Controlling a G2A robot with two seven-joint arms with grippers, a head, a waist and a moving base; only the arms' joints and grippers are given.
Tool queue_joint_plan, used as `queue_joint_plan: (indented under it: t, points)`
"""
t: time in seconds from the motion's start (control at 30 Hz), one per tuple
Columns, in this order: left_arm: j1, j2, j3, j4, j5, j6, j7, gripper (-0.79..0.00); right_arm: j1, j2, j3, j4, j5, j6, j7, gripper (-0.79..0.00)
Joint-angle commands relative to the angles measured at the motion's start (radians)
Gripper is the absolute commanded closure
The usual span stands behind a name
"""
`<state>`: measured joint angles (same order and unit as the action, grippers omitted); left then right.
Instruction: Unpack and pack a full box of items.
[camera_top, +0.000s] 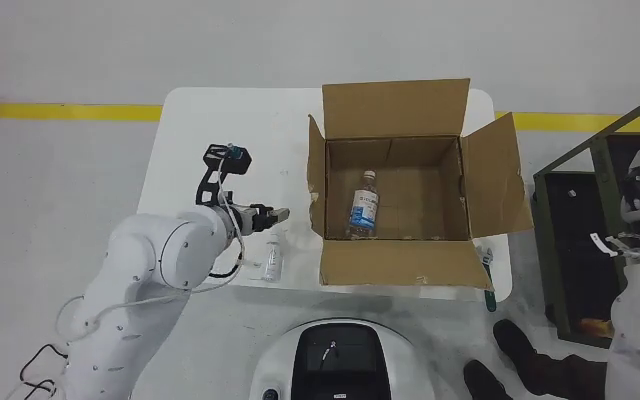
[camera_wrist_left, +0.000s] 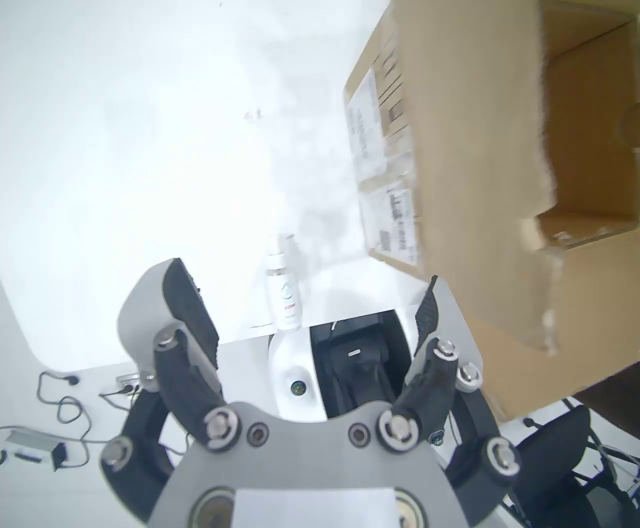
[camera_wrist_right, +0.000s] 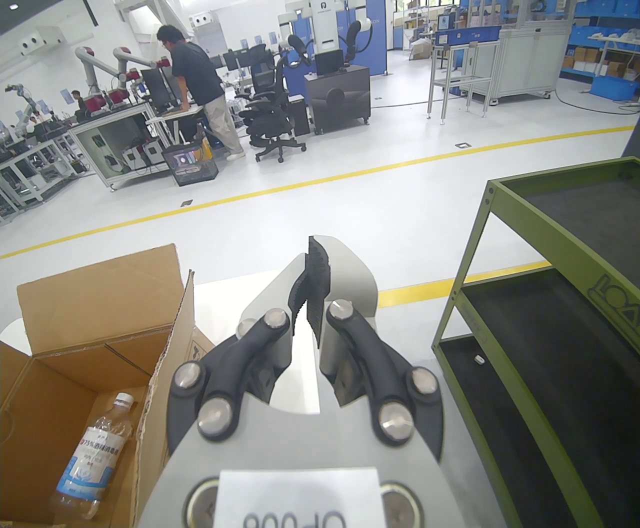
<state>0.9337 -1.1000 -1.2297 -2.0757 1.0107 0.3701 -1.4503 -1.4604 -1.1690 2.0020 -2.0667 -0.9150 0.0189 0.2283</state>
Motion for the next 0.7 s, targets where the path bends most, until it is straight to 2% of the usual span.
queue_joint_plan:
  t: [0.0, 0.13, 0.3, 0.67]
  points:
    - [0.043, 0.002, -0.023, -0.006, 0.048, -0.033, -0.033, -0.785, 0.0, 0.0, 0.0, 0.0, 0.0, 0.0, 0.0, 0.0]
    - [0.117, -0.004, -0.061, -0.014, 0.089, -0.084, -0.084, -0.785, 0.0, 0.0, 0.0, 0.0, 0.0, 0.0, 0.0, 0.0]
    - [0.182, -0.023, -0.06, 0.004, 0.132, -0.085, -0.085, -0.785, 0.0, 0.0, 0.0, 0.0, 0.0, 0.0, 0.0, 0.0]
    - [0.182, -0.023, -0.06, 0.004, 0.132, -0.085, -0.085, -0.785, 0.0, 0.0, 0.0, 0.0, 0.0, 0.0, 0.0, 0.0]
